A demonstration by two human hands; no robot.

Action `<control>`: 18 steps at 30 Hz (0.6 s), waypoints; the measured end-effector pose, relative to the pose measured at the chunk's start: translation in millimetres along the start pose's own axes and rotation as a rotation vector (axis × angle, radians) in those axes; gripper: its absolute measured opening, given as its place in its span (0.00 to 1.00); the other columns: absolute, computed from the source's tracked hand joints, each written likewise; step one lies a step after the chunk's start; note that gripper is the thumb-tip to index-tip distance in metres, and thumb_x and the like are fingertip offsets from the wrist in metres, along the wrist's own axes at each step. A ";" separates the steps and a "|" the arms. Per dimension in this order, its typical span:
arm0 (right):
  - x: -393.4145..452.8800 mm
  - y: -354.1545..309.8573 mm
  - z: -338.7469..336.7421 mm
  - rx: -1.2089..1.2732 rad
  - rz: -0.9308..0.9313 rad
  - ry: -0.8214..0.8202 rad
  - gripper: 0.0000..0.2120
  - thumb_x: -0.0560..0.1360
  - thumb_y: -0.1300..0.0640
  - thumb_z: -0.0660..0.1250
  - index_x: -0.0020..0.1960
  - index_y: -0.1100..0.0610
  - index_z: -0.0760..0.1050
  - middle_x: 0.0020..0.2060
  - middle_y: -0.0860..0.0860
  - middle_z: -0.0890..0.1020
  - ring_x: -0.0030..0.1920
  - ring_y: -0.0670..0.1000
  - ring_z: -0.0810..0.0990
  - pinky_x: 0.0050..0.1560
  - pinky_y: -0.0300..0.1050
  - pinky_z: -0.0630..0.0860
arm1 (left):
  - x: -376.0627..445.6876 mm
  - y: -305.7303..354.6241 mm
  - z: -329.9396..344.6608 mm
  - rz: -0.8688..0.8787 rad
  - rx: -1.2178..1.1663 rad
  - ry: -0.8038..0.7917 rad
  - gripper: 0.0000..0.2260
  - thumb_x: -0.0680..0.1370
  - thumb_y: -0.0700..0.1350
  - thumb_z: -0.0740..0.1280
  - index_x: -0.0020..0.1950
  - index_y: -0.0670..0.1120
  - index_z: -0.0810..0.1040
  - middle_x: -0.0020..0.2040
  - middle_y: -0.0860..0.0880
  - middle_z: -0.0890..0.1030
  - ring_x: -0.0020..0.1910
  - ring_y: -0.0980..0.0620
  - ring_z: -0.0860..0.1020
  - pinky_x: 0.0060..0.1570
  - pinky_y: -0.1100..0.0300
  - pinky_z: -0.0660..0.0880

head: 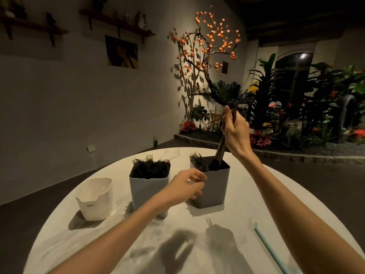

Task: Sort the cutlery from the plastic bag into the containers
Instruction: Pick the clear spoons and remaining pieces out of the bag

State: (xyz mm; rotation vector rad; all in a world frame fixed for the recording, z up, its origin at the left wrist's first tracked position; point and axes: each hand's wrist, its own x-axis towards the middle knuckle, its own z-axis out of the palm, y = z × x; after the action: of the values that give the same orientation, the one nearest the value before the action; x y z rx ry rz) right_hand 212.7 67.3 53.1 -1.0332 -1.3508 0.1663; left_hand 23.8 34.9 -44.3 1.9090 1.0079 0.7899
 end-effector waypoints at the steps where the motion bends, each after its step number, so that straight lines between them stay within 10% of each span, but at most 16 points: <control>1: 6.4 11.5 6.4 -0.010 0.000 -0.005 0.19 0.85 0.44 0.55 0.39 0.52 0.68 0.31 0.51 0.72 0.31 0.51 0.71 0.35 0.53 0.72 | 7.9 -2.2 -2.6 -0.008 0.005 -0.001 0.07 0.82 0.43 0.65 0.57 0.53 0.79 0.53 0.49 0.82 0.44 0.56 0.84 0.46 0.60 0.82; 10: 0.3 106.9 39.8 -0.495 0.162 -0.459 0.23 0.73 0.32 0.69 0.50 0.51 0.83 0.42 0.44 0.83 0.43 0.45 0.81 0.38 0.38 0.75 | 26.5 -28.0 -5.1 -0.028 -0.038 -0.037 0.09 0.81 0.39 0.63 0.52 0.49 0.82 0.43 0.50 0.85 0.39 0.53 0.84 0.39 0.61 0.80; 18: -18.9 60.0 9.0 -0.319 0.132 -0.335 0.16 0.75 0.40 0.72 0.50 0.53 0.85 0.45 0.47 0.85 0.47 0.45 0.82 0.49 0.48 0.83 | -19.1 -21.1 -6.2 -0.097 0.208 -0.118 0.06 0.80 0.50 0.65 0.49 0.51 0.81 0.43 0.49 0.83 0.35 0.52 0.81 0.33 0.62 0.75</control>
State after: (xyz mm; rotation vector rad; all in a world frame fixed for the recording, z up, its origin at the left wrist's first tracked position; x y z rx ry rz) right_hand 226.7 94.2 -2.7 -1.4106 -1.6472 0.2356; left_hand 2.2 27.9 -62.6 2.0386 1.1365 0.5271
